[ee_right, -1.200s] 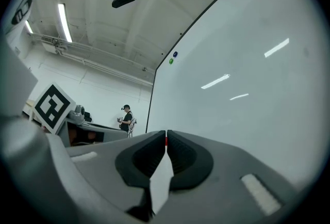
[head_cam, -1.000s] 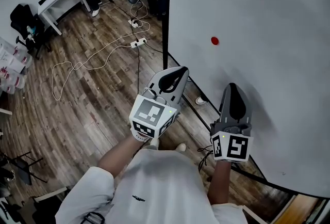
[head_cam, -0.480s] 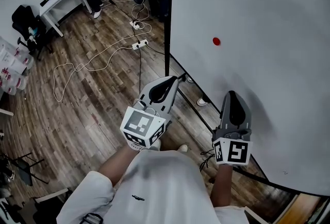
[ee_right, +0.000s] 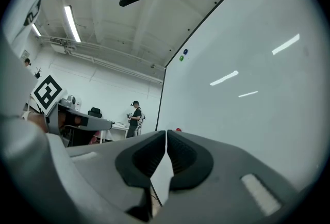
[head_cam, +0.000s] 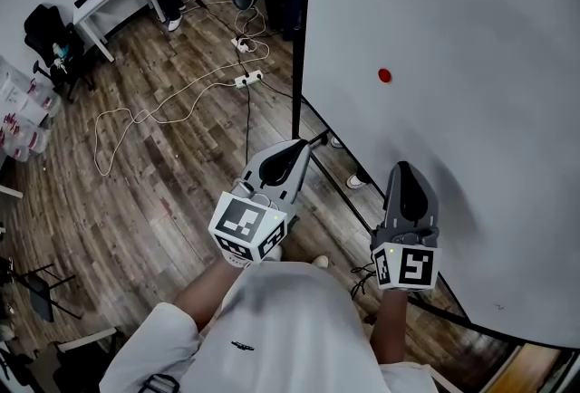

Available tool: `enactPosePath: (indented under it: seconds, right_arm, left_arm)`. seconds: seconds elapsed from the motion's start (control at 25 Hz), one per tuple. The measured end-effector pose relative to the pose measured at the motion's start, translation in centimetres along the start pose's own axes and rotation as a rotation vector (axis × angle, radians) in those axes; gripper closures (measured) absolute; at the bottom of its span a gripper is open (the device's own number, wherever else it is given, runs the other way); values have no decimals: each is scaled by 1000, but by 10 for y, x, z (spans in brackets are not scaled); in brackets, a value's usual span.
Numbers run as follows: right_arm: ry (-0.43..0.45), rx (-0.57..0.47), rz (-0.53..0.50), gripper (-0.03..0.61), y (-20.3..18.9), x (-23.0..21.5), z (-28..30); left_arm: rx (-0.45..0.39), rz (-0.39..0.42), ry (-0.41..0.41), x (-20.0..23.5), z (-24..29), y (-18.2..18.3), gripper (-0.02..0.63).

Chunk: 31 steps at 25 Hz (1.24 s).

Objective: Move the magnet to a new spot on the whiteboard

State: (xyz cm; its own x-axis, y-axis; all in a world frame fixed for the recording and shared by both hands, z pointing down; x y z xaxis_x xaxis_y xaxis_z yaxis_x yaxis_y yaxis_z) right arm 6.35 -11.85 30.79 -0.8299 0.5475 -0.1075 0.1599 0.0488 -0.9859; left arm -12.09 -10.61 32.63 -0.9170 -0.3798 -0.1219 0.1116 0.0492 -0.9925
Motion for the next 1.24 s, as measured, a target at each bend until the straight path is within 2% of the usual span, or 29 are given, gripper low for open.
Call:
enactPosePath:
  seconds: [0.64,1.24]
  right_arm:
    - [-3,11,36,572,-7,-11,-8]
    - [-12,7,44,572,-8,-14,-1]
  left_arm:
    - [35,-22,-28,-14,9,-17,607]
    - [32,-26,-32,-11,14,-15,607]
Point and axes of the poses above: the fingertips, and each gripper's own axes: z forward along the fingers, x to its left, y out of its top, the point moved 3 cm from there along -z, backward along the fingers, and after that the axes turned 14 degrees about z, right-handed, at the moved point
